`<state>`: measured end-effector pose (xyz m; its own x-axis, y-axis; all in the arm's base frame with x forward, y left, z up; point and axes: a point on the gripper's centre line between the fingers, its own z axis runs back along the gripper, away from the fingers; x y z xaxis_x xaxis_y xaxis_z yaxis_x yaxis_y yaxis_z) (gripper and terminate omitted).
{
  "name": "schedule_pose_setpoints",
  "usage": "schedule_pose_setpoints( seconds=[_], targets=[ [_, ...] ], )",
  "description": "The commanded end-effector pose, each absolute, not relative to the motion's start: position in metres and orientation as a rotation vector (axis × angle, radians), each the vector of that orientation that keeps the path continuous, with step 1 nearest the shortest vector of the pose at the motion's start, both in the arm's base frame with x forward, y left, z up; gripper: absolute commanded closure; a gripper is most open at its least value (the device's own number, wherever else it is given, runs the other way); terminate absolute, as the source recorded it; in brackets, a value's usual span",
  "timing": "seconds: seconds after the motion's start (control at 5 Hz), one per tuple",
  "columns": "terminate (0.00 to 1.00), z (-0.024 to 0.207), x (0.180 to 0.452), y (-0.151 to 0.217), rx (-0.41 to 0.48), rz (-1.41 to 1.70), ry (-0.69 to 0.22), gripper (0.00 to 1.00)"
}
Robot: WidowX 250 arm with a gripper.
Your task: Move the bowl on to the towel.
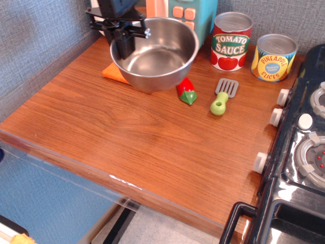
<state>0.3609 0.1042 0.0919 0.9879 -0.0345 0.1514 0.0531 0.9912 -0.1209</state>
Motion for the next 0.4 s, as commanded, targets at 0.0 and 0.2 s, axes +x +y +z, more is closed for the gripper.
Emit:
schedule_pose_setpoints(
  seconds=[0.0,0.2],
  targets=[
    [0.0,0.087,0.382,0.15,-0.086,0.084,-0.159,1.0],
    [0.0,0.08,0.395,0.16,-0.075,0.133,-0.165,1.0]
  ],
)
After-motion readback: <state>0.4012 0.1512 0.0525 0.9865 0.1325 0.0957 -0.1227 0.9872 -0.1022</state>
